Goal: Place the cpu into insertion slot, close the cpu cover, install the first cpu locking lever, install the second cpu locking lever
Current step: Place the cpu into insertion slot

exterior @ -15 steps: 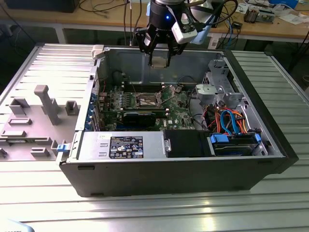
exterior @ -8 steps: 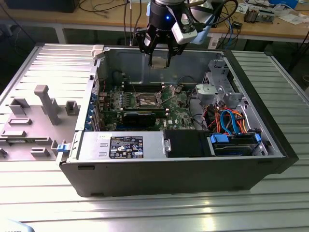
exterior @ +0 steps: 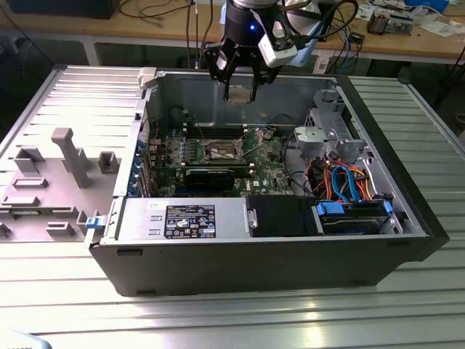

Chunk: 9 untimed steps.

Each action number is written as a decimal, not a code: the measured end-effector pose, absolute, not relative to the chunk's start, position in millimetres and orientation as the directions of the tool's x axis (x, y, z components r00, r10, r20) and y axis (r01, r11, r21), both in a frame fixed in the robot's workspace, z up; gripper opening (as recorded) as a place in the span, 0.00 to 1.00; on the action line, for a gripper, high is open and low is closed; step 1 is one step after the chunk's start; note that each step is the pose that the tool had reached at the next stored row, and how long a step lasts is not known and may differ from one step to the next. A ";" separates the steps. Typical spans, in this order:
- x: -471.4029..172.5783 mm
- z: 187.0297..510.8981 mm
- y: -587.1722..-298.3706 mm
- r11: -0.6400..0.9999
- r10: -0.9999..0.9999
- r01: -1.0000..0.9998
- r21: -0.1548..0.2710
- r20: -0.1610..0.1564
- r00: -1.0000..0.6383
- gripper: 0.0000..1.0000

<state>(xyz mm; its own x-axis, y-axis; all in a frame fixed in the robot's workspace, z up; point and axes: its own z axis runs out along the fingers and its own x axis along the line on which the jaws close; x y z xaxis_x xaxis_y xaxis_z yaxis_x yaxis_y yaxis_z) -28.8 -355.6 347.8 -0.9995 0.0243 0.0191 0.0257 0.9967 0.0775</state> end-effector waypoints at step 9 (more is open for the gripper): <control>-28.8 346.0 -356.0 0.997 0.024 0.026 0.078 0.019 -1.000 0.54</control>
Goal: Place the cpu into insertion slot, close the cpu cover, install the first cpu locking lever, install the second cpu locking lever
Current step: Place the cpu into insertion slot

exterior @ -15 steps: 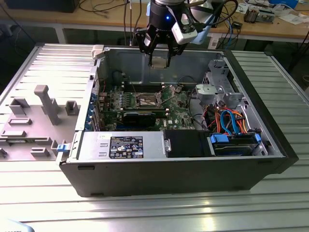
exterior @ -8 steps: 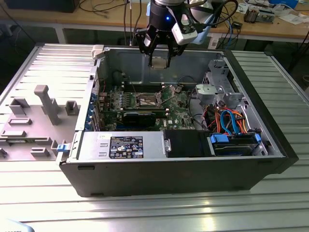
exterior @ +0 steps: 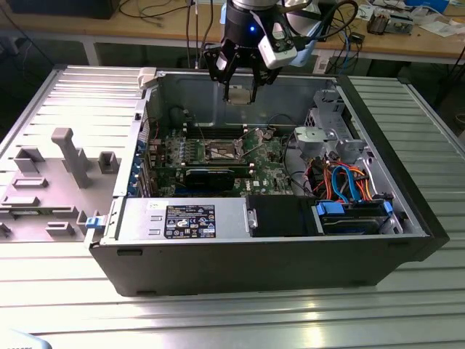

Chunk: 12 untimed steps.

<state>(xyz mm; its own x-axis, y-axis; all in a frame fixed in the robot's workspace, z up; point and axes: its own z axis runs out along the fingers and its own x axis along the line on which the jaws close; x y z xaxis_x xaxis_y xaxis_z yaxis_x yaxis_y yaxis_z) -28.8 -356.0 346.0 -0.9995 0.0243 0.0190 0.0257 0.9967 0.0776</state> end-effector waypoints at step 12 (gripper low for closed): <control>-28.8 340.7 -356.3 0.997 0.024 0.026 0.078 0.019 -1.000 0.54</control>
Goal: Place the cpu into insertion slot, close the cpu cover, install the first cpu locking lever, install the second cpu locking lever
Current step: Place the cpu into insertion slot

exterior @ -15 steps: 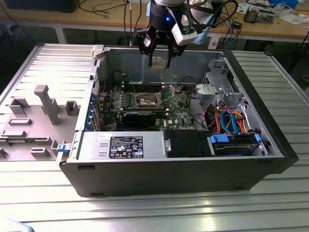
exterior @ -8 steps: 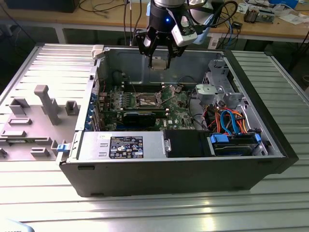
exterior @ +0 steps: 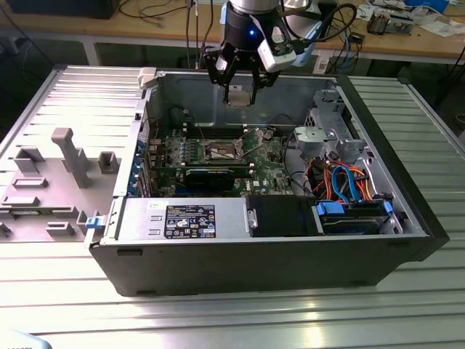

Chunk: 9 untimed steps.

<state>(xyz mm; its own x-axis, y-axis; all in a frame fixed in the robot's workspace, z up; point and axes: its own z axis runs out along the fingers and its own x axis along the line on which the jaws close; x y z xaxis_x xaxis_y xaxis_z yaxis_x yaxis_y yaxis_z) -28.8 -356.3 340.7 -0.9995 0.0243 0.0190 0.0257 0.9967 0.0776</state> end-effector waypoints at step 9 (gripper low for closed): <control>-28.7 336.8 -356.4 0.997 0.024 0.026 0.073 0.019 -1.000 0.54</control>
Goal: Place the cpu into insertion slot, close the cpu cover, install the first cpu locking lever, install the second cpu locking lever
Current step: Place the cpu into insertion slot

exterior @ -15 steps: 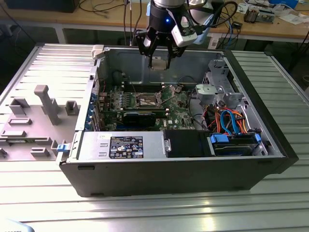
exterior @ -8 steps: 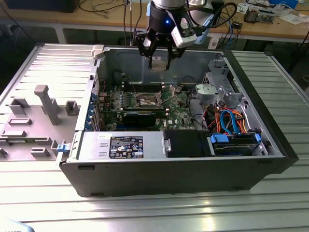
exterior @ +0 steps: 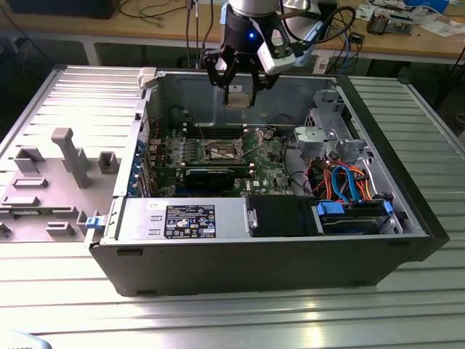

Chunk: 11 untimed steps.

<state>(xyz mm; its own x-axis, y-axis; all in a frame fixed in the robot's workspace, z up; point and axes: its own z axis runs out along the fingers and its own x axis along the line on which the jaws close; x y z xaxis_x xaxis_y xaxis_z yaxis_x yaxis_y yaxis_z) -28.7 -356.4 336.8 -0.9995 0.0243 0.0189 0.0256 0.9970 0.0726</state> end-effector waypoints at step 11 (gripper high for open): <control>-28.8 333.3 -356.7 0.998 0.025 0.026 0.063 0.019 -1.000 0.54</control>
